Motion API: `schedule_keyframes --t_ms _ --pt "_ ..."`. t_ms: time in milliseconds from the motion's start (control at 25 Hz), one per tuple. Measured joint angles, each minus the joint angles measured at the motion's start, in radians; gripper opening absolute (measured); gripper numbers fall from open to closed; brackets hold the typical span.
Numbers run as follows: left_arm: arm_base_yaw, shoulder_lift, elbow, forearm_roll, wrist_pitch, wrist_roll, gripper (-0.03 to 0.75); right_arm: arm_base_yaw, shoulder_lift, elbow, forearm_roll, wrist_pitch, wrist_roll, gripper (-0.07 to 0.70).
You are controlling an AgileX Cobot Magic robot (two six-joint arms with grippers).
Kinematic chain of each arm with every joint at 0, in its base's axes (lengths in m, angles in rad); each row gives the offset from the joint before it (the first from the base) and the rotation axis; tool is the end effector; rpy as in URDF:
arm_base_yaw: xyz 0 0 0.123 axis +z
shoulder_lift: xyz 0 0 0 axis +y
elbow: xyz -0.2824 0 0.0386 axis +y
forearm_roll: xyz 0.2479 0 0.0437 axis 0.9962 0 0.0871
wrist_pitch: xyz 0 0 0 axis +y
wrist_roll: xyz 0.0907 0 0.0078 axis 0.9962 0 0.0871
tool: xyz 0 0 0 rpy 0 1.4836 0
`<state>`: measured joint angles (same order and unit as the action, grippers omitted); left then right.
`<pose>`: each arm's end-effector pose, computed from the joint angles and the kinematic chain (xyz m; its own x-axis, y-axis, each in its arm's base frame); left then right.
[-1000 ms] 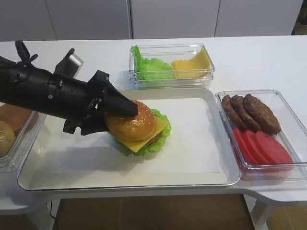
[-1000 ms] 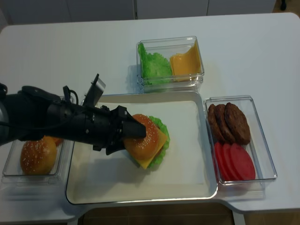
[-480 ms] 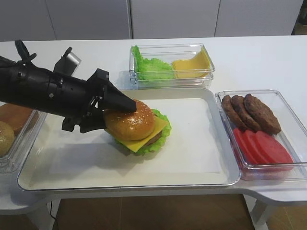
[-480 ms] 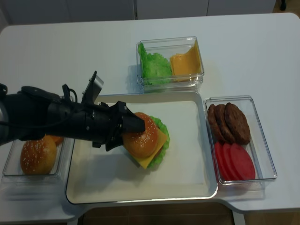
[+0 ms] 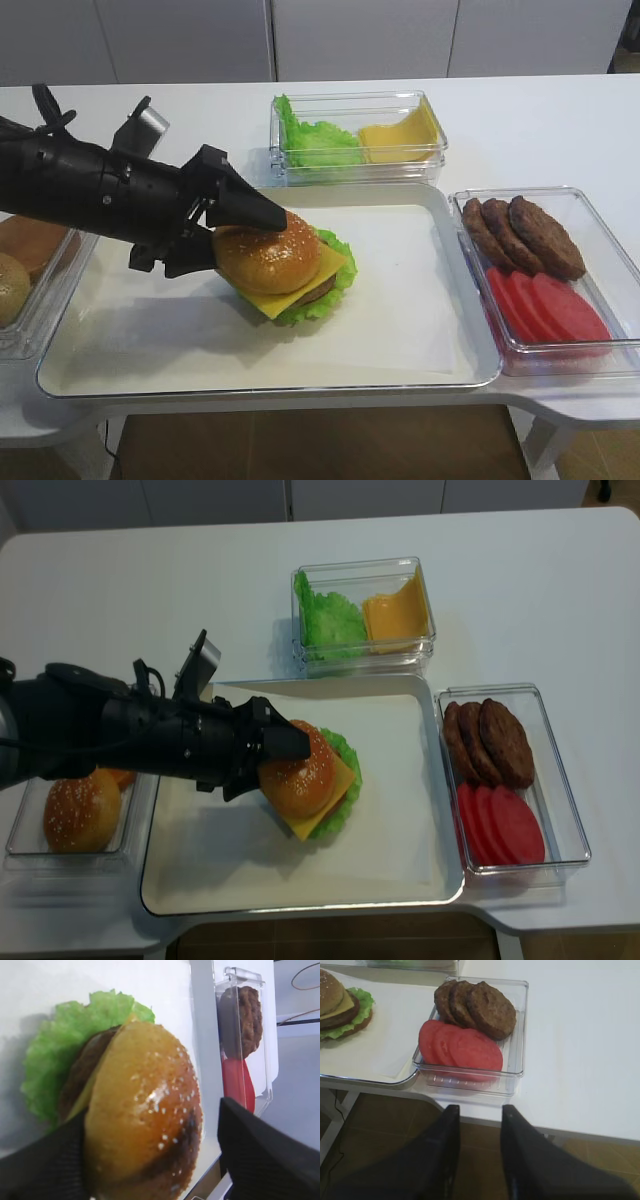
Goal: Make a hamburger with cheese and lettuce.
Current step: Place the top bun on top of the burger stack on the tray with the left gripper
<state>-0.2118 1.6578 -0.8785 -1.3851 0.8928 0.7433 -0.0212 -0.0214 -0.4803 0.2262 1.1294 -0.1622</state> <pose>0.2841 -0.1324 0.2114 -0.9689 -0.1281 -0.2118 0.1104 0.5420 -0.8331 -0.0096 0.0187 0.2679 -0.4949 -0.0523 -0.8674 -0.1863 0.9814 0.0470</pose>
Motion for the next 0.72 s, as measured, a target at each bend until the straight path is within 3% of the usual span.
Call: schedule_keyframes --t_ms 720 --pt "0.000 -0.010 0.000 -0.003 -0.016 0.056 0.517 0.000 0.000 0.000 0.000 0.000 0.000 0.216"
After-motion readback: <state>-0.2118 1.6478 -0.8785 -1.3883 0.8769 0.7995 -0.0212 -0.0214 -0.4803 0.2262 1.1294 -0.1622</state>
